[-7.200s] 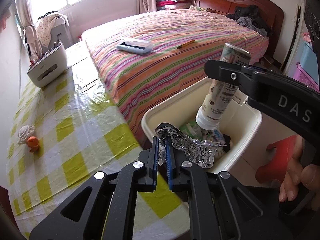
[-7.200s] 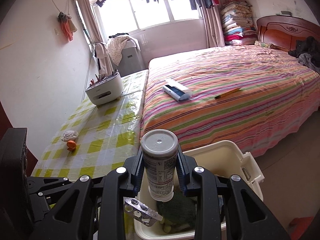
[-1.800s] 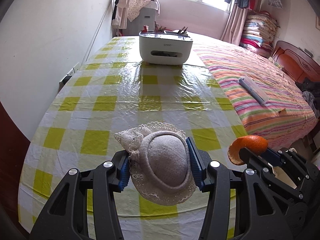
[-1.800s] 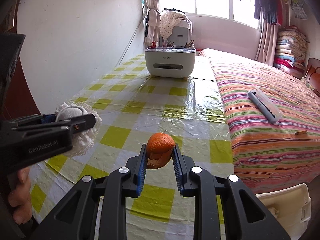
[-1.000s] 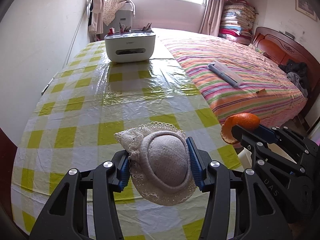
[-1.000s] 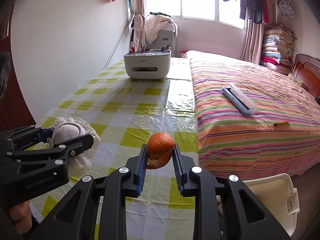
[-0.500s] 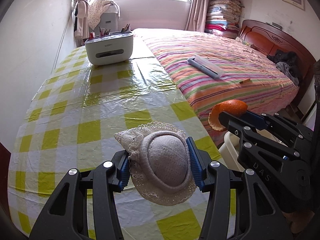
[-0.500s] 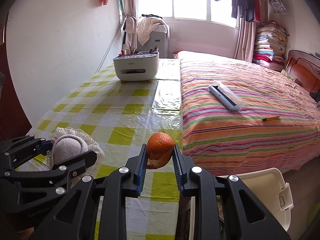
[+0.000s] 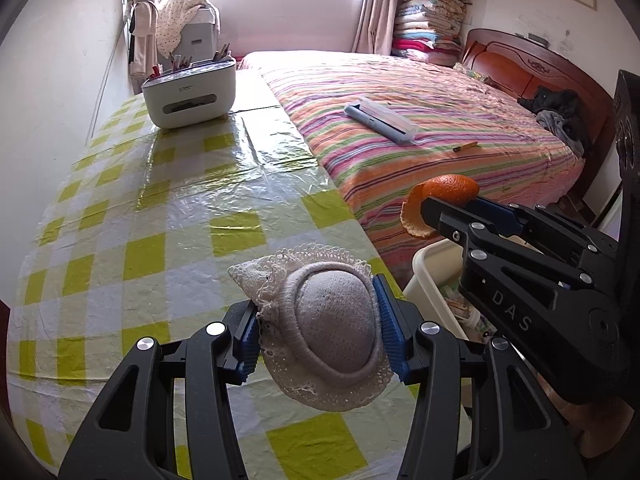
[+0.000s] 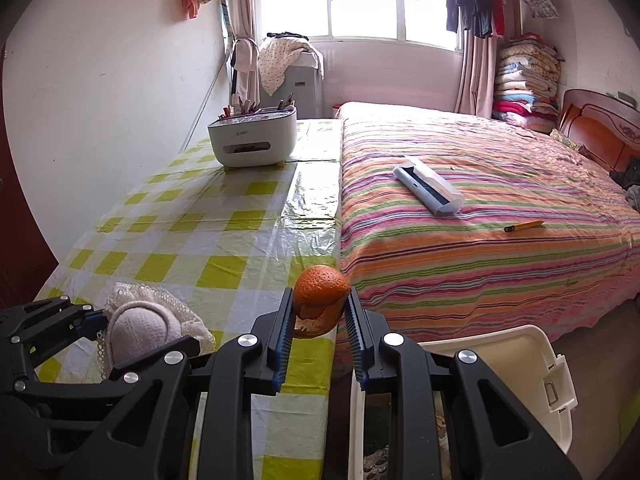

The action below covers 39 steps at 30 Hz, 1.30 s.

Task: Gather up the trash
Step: 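Carry the orange peel in right tool toward the bin while left tool holds the cap, then move the lace cap in left tool over the bin while right tool holds the peel above it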

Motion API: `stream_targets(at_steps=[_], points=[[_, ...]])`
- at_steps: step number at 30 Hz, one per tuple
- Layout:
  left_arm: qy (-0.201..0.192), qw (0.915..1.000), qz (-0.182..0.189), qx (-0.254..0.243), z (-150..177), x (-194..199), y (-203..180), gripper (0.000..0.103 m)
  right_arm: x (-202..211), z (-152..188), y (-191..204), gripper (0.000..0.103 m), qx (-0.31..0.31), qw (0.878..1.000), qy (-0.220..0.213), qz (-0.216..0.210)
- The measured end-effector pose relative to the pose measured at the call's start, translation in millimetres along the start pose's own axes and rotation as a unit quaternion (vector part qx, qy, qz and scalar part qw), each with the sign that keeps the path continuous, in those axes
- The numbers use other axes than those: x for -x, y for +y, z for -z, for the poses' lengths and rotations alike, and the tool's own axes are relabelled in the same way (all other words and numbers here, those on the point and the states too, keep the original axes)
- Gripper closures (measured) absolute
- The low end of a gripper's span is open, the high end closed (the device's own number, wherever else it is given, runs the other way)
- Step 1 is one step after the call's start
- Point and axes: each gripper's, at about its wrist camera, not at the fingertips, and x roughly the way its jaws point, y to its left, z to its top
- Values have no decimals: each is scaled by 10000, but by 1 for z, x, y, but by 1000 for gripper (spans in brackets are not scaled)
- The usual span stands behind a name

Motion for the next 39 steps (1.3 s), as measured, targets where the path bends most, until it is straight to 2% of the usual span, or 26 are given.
stream_targets(at_steps=[39], points=[[196,9974,351,-591,4,-22,-82,54,31,12,-82,78,-650,9967,-149,469]])
